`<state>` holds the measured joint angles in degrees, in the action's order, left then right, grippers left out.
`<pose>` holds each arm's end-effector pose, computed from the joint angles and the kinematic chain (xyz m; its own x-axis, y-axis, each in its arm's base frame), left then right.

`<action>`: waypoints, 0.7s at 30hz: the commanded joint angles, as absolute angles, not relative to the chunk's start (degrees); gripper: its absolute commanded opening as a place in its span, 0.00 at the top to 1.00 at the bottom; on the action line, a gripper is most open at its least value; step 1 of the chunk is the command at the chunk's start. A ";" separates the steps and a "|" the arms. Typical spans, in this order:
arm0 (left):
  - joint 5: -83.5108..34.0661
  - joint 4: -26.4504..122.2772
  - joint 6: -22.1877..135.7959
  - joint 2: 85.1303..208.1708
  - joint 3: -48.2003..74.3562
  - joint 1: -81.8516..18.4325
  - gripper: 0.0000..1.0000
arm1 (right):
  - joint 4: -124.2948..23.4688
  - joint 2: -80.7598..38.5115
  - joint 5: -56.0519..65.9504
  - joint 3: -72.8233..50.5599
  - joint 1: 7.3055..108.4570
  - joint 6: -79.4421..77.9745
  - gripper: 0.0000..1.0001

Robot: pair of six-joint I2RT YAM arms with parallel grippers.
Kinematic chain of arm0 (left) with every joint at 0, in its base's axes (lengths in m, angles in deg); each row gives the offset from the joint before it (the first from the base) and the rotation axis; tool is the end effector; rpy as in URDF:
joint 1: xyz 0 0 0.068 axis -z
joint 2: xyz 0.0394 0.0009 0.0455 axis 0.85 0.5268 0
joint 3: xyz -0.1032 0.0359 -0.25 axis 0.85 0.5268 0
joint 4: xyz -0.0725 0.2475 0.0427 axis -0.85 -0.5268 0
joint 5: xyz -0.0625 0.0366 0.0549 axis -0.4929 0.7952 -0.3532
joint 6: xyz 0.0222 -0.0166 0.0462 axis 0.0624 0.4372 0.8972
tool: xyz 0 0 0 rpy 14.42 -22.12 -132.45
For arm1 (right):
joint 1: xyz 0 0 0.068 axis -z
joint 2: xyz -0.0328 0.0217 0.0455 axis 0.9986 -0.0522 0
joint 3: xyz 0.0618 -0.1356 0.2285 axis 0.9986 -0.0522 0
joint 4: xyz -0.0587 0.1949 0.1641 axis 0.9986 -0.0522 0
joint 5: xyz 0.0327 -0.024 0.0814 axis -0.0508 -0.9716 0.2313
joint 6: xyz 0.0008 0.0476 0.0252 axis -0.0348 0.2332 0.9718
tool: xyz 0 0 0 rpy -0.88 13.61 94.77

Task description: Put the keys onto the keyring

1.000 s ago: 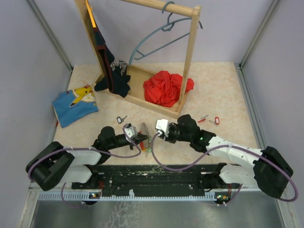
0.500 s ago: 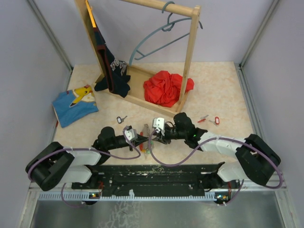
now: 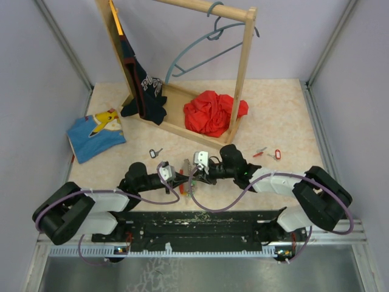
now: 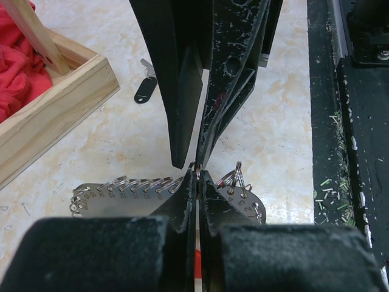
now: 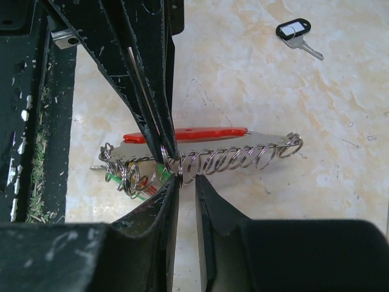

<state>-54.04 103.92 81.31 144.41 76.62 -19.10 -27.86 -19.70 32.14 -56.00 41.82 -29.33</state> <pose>0.1451 -0.1458 0.1594 0.1324 0.1209 -0.9838 0.9650 0.2109 0.1558 0.1765 0.2065 0.1814 0.0528 -0.3790 -0.9239 -0.9925 0.0825 -0.0905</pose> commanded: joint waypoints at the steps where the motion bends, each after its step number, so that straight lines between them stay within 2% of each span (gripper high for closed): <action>1: -55.58 106.30 81.84 143.38 77.00 -19.27 1.00 | -23.84 -19.88 33.87 -54.09 42.19 -28.82 0.84; 6: -55.71 106.11 81.96 143.49 77.01 -19.27 1.00 | -25.16 -19.16 33.58 -53.82 42.19 -29.32 0.98; 9: -56.11 106.13 82.35 143.49 77.04 -19.27 1.00 | -25.18 -18.61 32.66 -54.04 42.14 -29.52 1.00; 10: -56.36 106.12 82.42 143.39 77.05 -19.27 0.97 | -24.86 -18.40 32.26 -54.22 42.18 -29.52 1.00; 13: -58.32 106.75 82.62 142.76 77.37 -19.27 0.77 | -23.17 -17.12 30.99 -55.00 42.18 -28.88 1.00; 14: -59.13 107.11 82.63 142.54 77.59 -19.23 0.74 | -22.53 -16.67 30.59 -55.25 42.14 -28.75 1.00; 18: -62.58 108.18 82.45 141.66 78.00 -19.27 0.68 | -21.80 -15.27 29.05 -55.72 42.25 -28.38 1.00; 21: -60.70 108.59 81.81 140.92 78.41 -19.27 0.65 | -21.37 -14.78 29.10 -55.83 42.27 -28.57 1.00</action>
<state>-59.22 105.88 82.06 142.22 77.50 -19.10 -26.46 -17.52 29.32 -56.02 41.82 -28.96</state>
